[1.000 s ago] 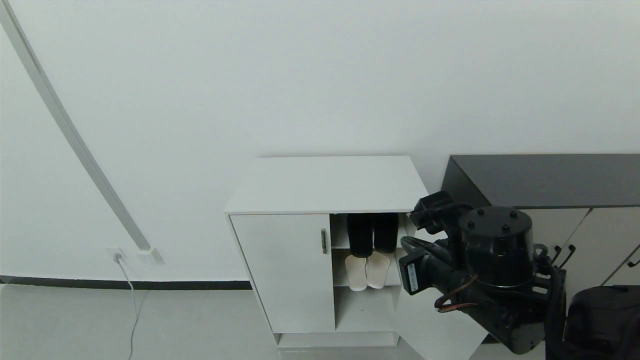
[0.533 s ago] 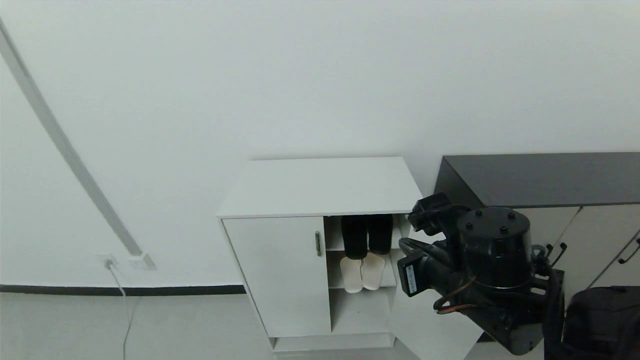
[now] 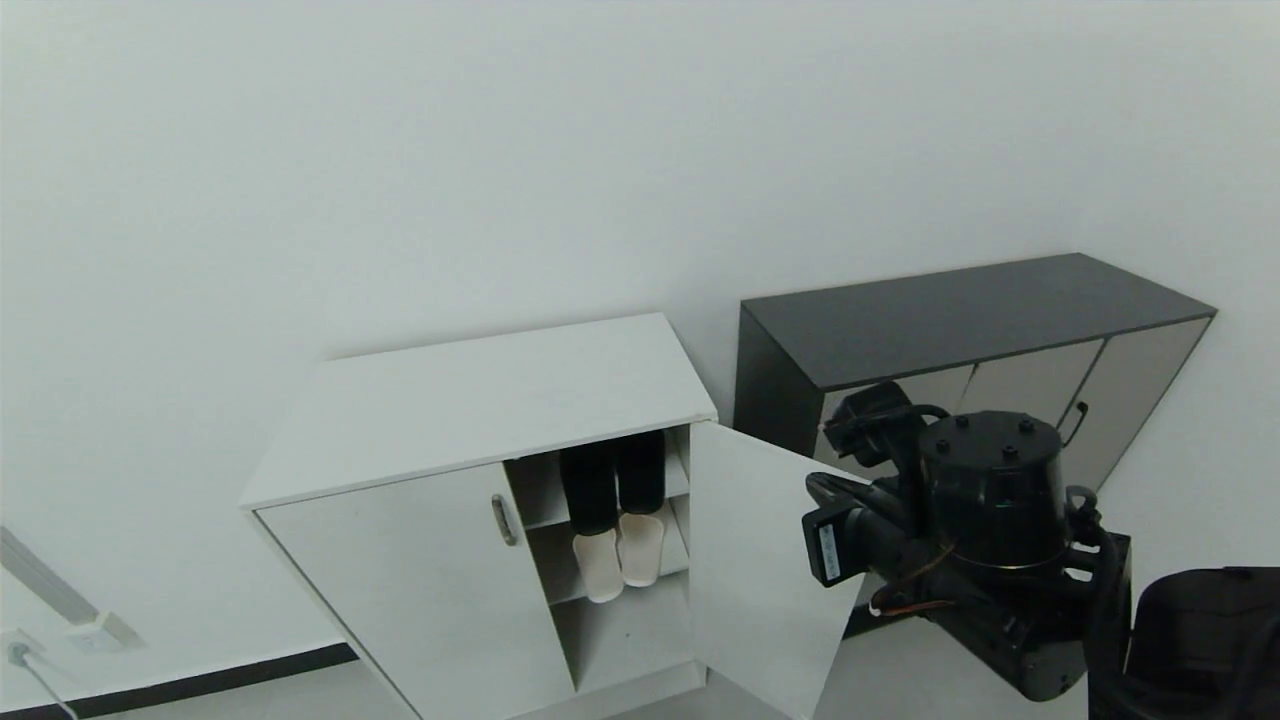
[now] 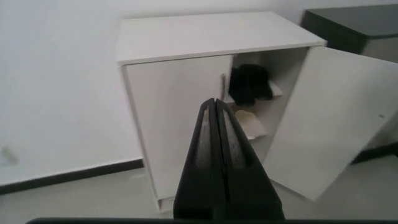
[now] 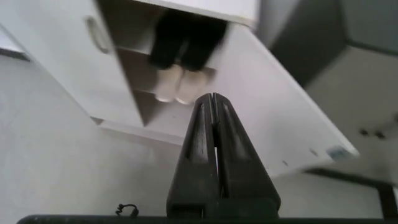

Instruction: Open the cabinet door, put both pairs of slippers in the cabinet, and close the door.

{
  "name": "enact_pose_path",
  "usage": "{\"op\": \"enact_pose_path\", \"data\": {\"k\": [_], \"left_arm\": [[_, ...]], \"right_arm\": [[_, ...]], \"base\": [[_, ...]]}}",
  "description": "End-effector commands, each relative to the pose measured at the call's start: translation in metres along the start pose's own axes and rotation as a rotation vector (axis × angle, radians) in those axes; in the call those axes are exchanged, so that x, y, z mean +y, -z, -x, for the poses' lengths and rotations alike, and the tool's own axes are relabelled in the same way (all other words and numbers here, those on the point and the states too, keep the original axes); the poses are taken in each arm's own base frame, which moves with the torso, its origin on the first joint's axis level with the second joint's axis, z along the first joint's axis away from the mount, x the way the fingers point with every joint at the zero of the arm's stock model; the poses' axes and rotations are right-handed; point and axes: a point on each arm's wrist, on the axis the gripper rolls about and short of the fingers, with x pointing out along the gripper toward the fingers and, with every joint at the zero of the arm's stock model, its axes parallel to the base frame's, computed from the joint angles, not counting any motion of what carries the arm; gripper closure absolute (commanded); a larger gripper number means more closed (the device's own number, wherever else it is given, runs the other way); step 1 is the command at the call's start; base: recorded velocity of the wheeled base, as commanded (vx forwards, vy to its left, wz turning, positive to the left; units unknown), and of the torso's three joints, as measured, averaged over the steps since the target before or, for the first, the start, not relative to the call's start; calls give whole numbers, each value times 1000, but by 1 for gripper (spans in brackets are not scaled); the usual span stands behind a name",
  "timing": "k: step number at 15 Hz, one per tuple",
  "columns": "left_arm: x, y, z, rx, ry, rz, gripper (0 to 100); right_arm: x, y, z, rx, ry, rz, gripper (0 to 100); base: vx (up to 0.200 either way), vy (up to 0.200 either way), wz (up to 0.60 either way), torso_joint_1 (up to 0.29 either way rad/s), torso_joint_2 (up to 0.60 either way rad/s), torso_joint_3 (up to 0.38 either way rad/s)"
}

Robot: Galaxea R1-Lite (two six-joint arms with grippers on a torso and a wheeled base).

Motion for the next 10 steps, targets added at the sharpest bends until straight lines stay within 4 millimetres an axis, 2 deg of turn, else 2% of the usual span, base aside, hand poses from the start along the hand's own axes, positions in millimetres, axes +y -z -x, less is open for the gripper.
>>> {"op": "enact_pose_path", "data": {"k": [1,5,10], "left_arm": [[0,0,0,1,3,-1,100],[0,0,0,1,2,0,100],[0,0,0,1,2,0,100]], "right_arm": [[0,0,-1,2,2,0,100],[-2,0,-1,3,7,1,100],[-2,1,-2,4,10,13,100]], "base": [[0,0,0,0,0,0],[0,0,0,0,0,0],[-200,0,0,3,9,1]]}}
